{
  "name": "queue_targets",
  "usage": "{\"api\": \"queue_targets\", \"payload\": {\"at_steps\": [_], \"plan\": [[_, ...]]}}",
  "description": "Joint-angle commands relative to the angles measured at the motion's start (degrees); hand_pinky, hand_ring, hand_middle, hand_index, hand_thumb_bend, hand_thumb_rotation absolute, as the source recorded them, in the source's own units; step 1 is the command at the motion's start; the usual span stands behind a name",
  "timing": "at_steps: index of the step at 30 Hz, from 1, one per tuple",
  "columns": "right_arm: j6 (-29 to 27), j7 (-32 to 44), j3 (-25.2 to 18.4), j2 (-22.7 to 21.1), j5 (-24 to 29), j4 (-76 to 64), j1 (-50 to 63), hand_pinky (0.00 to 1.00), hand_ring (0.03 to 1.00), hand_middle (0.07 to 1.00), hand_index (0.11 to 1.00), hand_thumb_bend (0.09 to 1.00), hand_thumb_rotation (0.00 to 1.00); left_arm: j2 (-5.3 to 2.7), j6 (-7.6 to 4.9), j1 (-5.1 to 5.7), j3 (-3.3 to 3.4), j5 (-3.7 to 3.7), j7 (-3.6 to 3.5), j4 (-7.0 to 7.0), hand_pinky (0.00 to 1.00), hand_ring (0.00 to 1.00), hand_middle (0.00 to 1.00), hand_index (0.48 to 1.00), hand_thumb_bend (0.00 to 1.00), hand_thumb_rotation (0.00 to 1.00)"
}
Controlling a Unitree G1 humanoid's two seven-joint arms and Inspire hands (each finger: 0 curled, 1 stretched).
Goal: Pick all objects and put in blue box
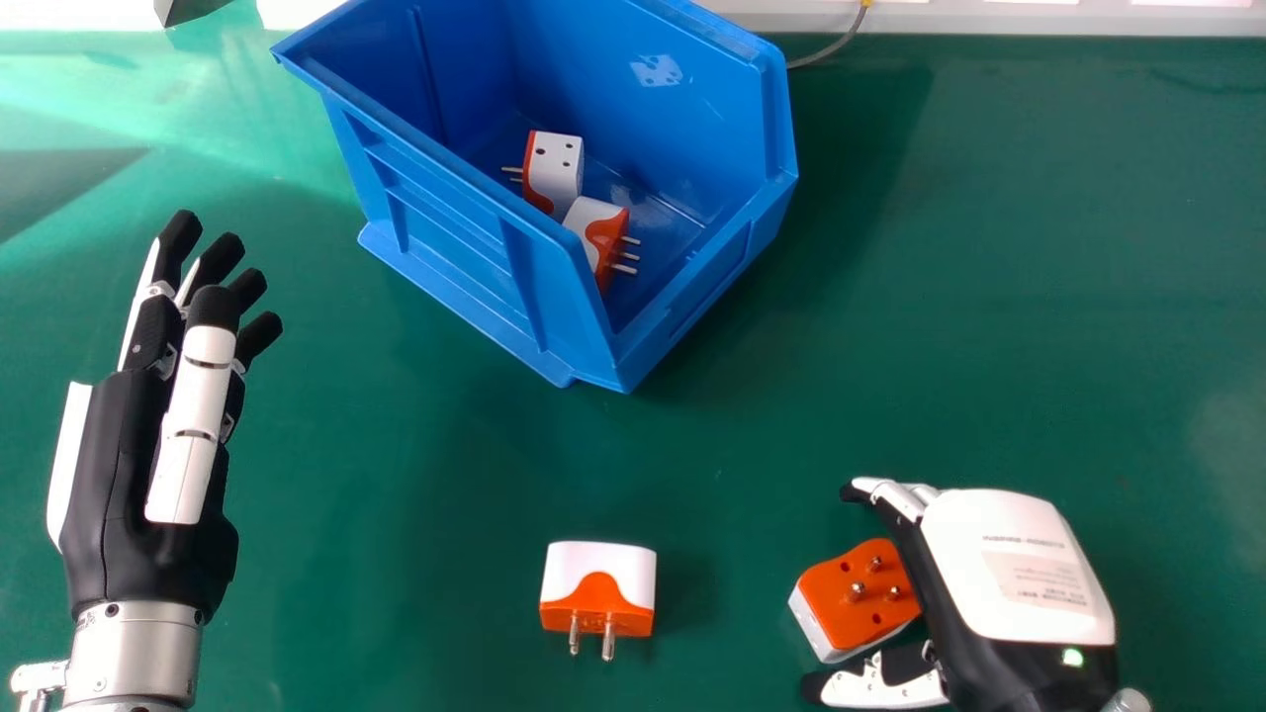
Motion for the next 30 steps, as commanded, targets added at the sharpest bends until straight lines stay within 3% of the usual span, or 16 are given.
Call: {"api": "queue_targets", "payload": {"at_steps": [1,11,17,20,22,30], "plan": [[0.83,1.38,0.52,-1.17,-0.60,2.02,0.23,0.68,0.769,0.786,0.785,0.792,0.30,0.55,-0.30,-0.51,0.26,0.31,0.43,-1.49,0.90,0.92,0.94,0.958,0.53,0.75],[1.73,2.79,1.08,-1.85,0.20,3.66,-1.39,0.68,0.760,0.778,0.769,0.749,0.25,0.65,0.25,-0.81,0.30,0.14,0.71,-2.18,0.90,0.92,0.94,0.952,0.51,0.76],[0.20,0.95,0.45,-1.98,3.47,4.96,-1.81,0.66,0.739,0.757,0.742,0.745,0.09,0.64,0.55,-0.80,0.26,0.43,1.15,-2.69,0.90,0.92,0.93,0.944,0.50,0.77],[-1.64,-1.39,0.26,-2.54,4.76,6.15,-2.14,0.65,0.723,0.745,0.724,0.724,0.07,0.70,0.40,-0.86,0.27,0.44,1.15,-2.57,0.90,0.92,0.93,0.943,0.50,0.77],[-2.73,-2.85,-0.17,-2.53,6.08,6.84,-2.24,0.55,0.611,0.648,0.652,0.645,0.05,0.69,0.51,-0.88,0.29,0.39,1.23,-2.66,0.90,0.92,0.93,0.941,0.50,0.77],[-3.13,-2.97,-1.41,-2.06,9.81,7.51,-2.94,0.43,0.514,0.570,0.600,0.568,0.02,0.88,0.72,-1.10,0.36,0.06,1.00,-2.69,0.89,0.92,0.93,0.936,0.49,0.77]]}}
